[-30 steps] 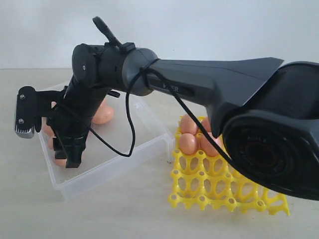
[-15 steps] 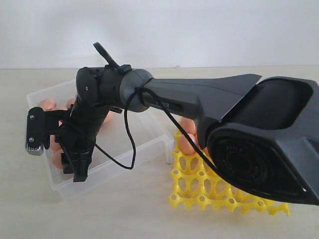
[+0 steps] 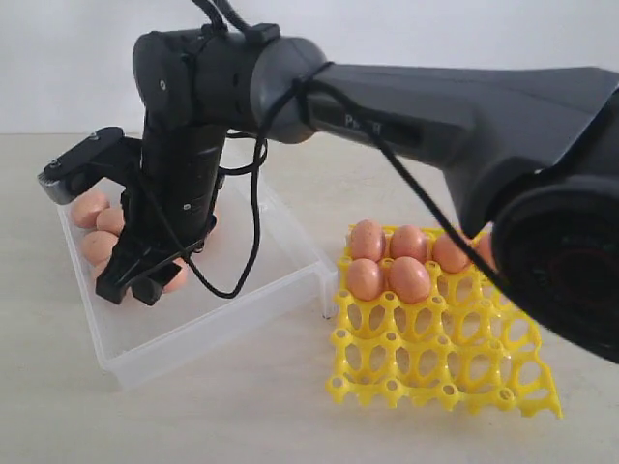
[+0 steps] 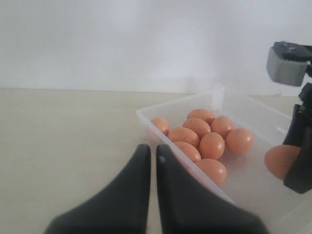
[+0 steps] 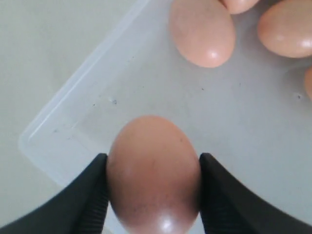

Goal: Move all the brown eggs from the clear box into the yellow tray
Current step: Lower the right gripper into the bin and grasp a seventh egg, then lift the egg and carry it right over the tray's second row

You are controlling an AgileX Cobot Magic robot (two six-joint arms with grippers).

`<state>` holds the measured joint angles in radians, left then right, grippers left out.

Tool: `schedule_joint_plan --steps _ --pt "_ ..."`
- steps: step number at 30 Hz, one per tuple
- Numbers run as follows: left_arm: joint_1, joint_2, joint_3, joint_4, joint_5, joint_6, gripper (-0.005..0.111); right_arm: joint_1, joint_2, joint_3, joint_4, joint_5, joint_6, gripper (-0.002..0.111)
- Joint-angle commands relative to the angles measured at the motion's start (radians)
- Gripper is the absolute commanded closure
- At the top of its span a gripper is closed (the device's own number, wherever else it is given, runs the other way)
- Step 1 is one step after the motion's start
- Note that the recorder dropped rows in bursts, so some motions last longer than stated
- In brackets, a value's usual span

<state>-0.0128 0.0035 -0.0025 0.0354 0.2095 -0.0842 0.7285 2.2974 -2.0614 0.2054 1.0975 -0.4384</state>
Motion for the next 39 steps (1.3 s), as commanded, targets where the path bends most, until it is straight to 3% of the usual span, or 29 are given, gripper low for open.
schedule_joint_plan --steps 1,6,11,14,19,23,26,31,33,36,39 --pt "0.002 -0.003 0.003 0.001 0.001 -0.002 0.103 -0.001 -0.182 0.187 0.035 -0.156 0.043 0.109" --pt "0.002 -0.003 0.003 0.001 0.001 -0.002 0.103 -0.001 -0.496 0.697 0.052 -0.581 0.041 0.109" --pt "0.002 -0.003 0.003 0.001 -0.001 -0.002 0.103 -0.003 -0.855 1.285 0.089 -1.262 0.05 0.109" --pt "0.002 -0.003 0.003 0.001 -0.001 -0.002 0.103 -0.003 -1.001 1.513 0.164 -1.57 0.067 0.109" --pt "0.002 -0.003 0.003 0.001 -0.001 -0.002 0.103 -0.041 -1.113 1.689 0.342 -1.721 0.069 0.109" --pt "0.002 -0.003 0.003 0.001 0.001 -0.002 0.103 -0.224 -1.1 1.712 0.366 -1.688 0.206 0.109" --pt "0.002 -0.003 0.003 0.001 0.001 -0.002 0.103 -0.405 -1.089 1.712 0.123 -1.654 0.567 0.109" --pt "0.002 -0.003 0.003 0.001 0.001 -0.002 0.103 -0.645 -1.01 1.692 -0.76 -1.693 1.168 0.109" --pt "0.002 -0.003 0.003 0.001 0.001 -0.002 0.103 -0.713 -0.945 1.673 -1.058 -1.786 1.358 0.109" --pt "0.002 -0.003 0.003 0.001 0.001 -0.002 0.103 -0.78 -0.838 1.638 -1.3 -1.924 1.459 0.109" --pt "0.002 -0.003 0.003 0.001 0.001 -0.002 0.103 -0.811 -0.739 1.605 -1.348 -1.971 1.448 0.109"
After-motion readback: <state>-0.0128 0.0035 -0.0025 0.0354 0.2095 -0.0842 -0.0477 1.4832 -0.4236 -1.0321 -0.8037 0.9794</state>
